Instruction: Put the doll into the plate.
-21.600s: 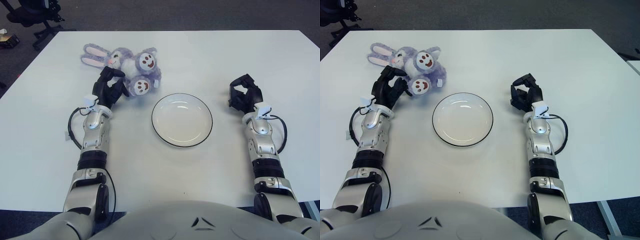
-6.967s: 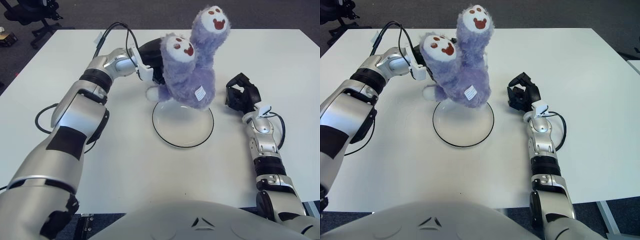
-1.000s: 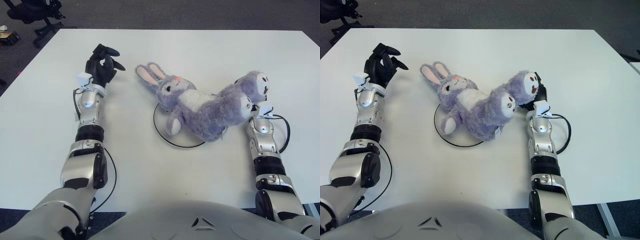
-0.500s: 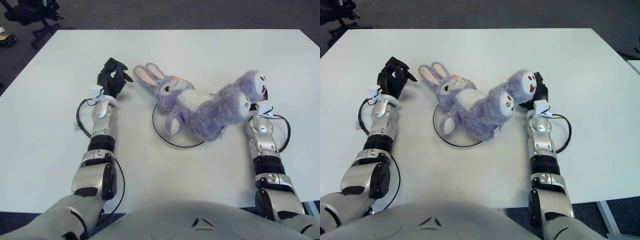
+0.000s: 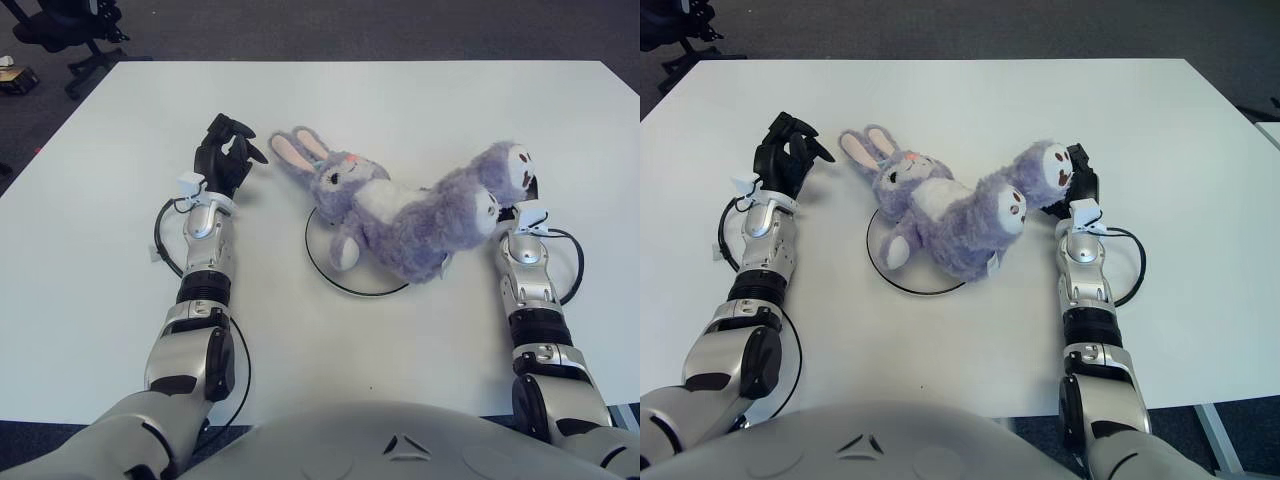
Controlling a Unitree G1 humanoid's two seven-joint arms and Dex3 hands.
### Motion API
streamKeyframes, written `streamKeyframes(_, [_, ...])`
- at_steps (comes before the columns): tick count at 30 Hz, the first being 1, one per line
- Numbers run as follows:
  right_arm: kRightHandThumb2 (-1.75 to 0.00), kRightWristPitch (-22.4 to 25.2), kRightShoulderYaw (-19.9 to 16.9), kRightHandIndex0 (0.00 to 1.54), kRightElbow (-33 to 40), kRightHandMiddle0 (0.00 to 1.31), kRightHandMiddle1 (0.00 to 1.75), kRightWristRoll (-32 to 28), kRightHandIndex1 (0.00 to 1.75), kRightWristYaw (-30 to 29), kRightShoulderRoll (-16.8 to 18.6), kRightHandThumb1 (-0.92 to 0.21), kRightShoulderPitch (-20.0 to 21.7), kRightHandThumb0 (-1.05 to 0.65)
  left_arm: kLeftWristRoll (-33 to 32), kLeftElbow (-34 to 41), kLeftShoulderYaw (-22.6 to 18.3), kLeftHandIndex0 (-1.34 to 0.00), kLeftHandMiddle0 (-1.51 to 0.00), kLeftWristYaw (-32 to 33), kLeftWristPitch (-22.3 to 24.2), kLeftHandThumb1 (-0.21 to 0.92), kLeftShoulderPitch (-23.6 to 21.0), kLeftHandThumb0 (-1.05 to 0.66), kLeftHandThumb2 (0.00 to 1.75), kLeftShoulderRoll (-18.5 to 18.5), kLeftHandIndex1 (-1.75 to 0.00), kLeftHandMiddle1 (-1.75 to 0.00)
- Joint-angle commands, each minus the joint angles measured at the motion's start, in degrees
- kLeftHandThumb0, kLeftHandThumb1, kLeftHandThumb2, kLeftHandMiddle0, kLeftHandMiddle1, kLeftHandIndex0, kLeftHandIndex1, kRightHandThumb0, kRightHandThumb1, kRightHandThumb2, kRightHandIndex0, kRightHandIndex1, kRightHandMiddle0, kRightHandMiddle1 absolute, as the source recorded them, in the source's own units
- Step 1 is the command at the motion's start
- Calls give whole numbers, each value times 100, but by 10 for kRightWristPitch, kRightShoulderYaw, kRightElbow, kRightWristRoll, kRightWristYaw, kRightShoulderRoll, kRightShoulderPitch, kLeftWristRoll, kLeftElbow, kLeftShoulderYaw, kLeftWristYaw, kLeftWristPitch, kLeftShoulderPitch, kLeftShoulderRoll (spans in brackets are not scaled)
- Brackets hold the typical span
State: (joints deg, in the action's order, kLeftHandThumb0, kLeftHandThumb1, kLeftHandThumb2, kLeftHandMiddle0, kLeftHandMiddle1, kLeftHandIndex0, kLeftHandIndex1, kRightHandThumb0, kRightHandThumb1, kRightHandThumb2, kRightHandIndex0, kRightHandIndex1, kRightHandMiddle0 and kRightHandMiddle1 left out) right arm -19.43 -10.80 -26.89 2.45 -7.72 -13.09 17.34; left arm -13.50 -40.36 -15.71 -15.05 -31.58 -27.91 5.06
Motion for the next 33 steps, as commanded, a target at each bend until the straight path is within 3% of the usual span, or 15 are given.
streamKeyframes(1, [-93,-16,-5,91,-26,39,175,-2,175,2,-6,-62,-12,-39,-12,-12,-6,-24,-76,6,-5,86,47,-35,59,-18,-175,-175])
streamKeyframes(10, [-93,-26,-6,91,-39,39,175,-2,175,3,-7,-61,-8,-39,-11,7,-4,-25,-79,18,23,84,56,-35,61,-22,-175,-175])
streamKeyframes(12, [-93,-30,-8,91,-46,39,175,-2,175,3,-9,-61,-6,-39,-14,64,6,-25,-82,63,198,84,62,-36,62,-13,-175,-175])
streamKeyframes(13, [-93,-32,-9,91,-48,39,175,-2,175,3,-10,-61,-5,-39,-15,85,9,-26,-85,78,259,84,64,-36,62,-10,-175,-175])
streamKeyframes(15, [-93,-33,-9,91,-50,39,175,-2,175,2,-10,-61,-4,-39,-17,105,12,-26,-87,87,305,84,67,-36,62,-8,-175,-175])
streamKeyframes(24, [-92,-34,-9,91,-52,39,175,-1,175,1,-10,-62,-3,-39,-17,159,12,-26,-91,96,367,83,80,-36,63,-10,-175,-175])
streamKeyframes(27, [-92,-40,-7,91,-63,38,175,2,175,-2,-8,-62,1,-39,3,151,24,-26,-91,83,282,83,92,-36,63,-23,-175,-175])
streamKeyframes(33, [-90,-46,-6,91,-70,38,175,3,175,-5,-8,-63,3,-39,5,145,27,-26,-90,80,261,83,97,-36,64,-23,-175,-175])
